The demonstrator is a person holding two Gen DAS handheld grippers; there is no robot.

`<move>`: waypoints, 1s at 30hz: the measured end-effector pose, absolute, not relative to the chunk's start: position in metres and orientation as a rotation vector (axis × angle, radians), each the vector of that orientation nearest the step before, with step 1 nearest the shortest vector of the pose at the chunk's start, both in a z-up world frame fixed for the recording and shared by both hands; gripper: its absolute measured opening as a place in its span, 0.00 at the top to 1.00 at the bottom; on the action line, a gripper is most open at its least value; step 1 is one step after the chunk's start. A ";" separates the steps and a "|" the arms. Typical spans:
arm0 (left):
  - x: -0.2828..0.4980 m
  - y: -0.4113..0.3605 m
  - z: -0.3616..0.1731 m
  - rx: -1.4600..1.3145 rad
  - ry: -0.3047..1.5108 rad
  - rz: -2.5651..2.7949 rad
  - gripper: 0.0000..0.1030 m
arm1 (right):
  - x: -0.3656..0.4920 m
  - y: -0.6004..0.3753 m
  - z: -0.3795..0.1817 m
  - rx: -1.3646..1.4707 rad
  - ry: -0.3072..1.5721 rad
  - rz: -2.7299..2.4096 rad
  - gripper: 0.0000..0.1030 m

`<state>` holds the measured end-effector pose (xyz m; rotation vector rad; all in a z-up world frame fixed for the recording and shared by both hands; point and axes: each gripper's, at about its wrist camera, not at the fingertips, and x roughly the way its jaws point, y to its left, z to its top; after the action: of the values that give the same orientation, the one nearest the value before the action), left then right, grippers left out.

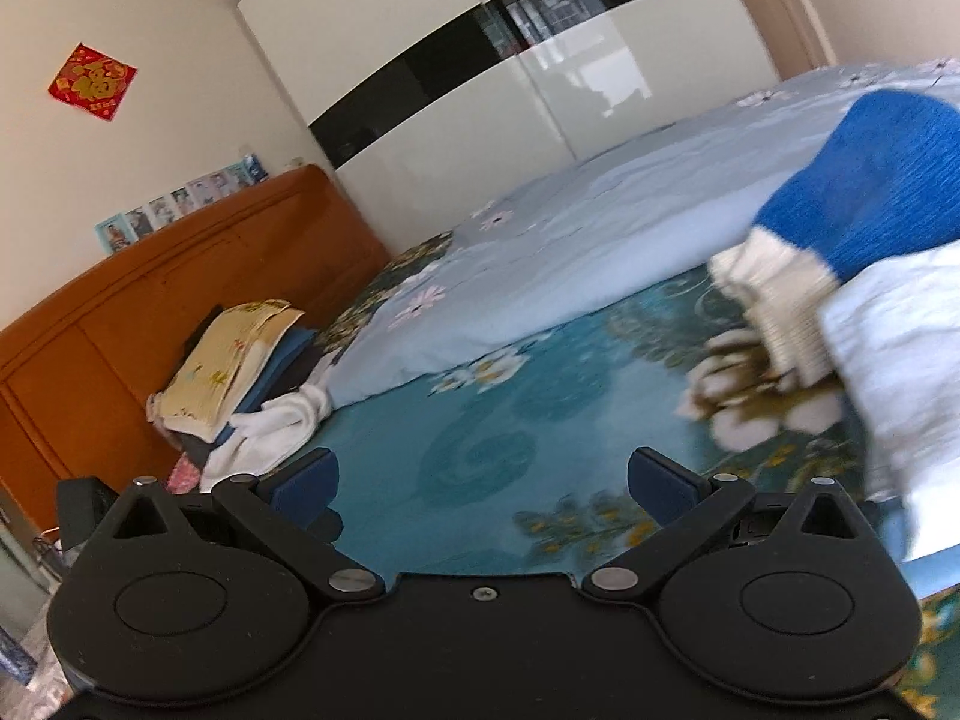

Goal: Fold clothes

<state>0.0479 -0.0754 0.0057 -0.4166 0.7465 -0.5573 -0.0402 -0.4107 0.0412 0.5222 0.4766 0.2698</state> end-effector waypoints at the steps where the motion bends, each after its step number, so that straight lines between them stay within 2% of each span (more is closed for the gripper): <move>1: 0.048 -0.070 0.004 -0.421 0.748 -0.548 0.00 | -0.038 -0.405 0.040 0.526 0.479 0.277 0.01; 13: 0.041 -0.029 -0.003 -0.407 0.753 -0.448 0.00 | -0.017 -0.352 0.026 0.540 0.535 0.338 0.01; 30: 0.027 -0.013 -0.001 -0.232 0.707 -0.299 0.00 | -0.005 -0.295 0.007 0.486 0.604 0.336 0.01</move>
<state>0.0275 -0.0134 -0.0010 -0.2320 0.7073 -0.2987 -0.0051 -0.2945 0.0072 0.4857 0.6038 0.3361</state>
